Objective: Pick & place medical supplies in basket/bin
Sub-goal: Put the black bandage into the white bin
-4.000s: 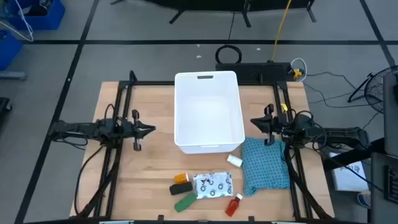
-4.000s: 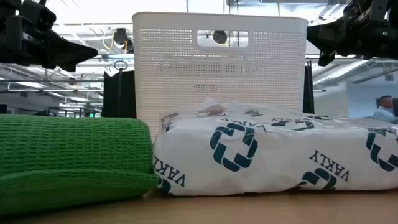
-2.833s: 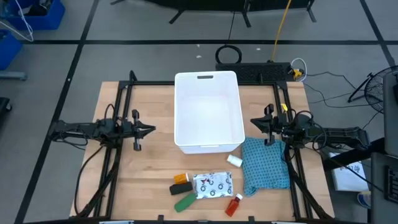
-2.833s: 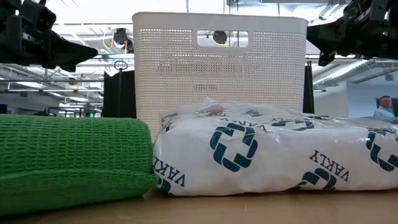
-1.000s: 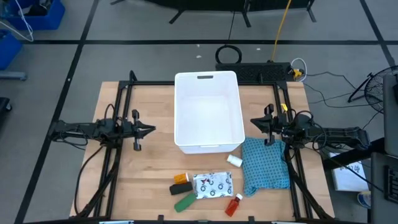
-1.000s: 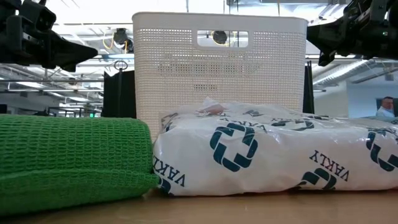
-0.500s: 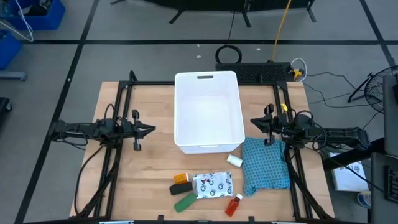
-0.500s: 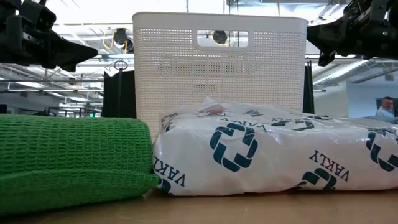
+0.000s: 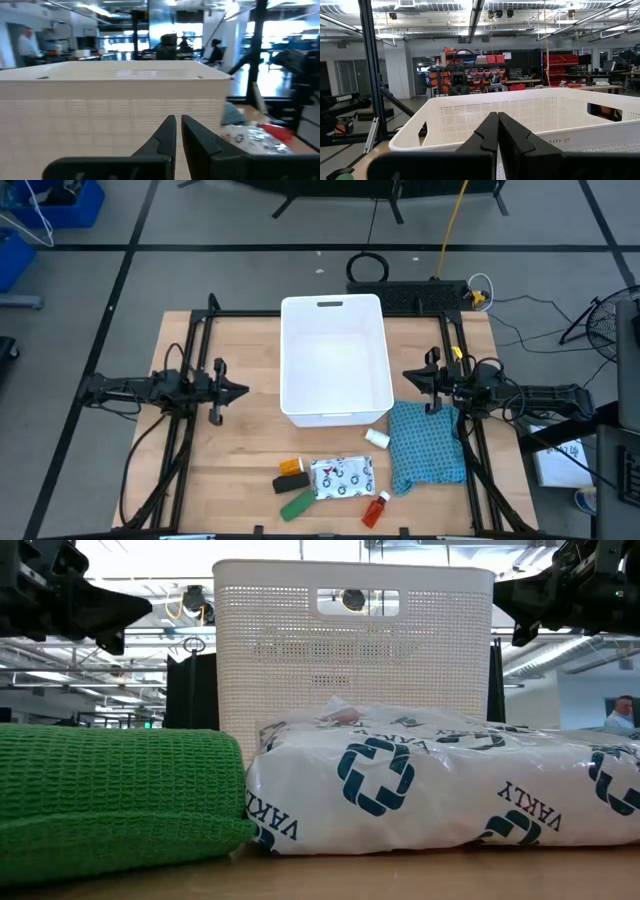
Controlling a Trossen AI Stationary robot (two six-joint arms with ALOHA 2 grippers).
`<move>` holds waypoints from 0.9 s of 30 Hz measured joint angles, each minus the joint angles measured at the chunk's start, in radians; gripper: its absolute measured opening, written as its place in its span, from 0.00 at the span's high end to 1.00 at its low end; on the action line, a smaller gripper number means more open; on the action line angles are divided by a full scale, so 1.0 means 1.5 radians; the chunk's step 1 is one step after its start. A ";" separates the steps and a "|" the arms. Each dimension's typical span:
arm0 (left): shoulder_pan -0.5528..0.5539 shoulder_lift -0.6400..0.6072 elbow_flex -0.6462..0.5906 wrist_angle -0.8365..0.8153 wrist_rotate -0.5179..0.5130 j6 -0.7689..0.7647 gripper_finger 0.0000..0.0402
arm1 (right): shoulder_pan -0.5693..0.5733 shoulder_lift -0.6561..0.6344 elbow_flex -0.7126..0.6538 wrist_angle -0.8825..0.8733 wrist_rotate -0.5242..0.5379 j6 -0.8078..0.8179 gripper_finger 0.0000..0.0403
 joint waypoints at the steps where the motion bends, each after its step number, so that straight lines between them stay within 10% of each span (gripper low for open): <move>1: 0.000 0.000 0.000 0.007 0.000 -0.002 0.92 | 0.000 0.000 0.000 0.000 0.000 0.000 1.00; 27: -0.074 0.002 0.010 0.105 0.043 -0.045 0.92 | 0.000 0.000 0.000 -0.001 0.000 0.038 1.00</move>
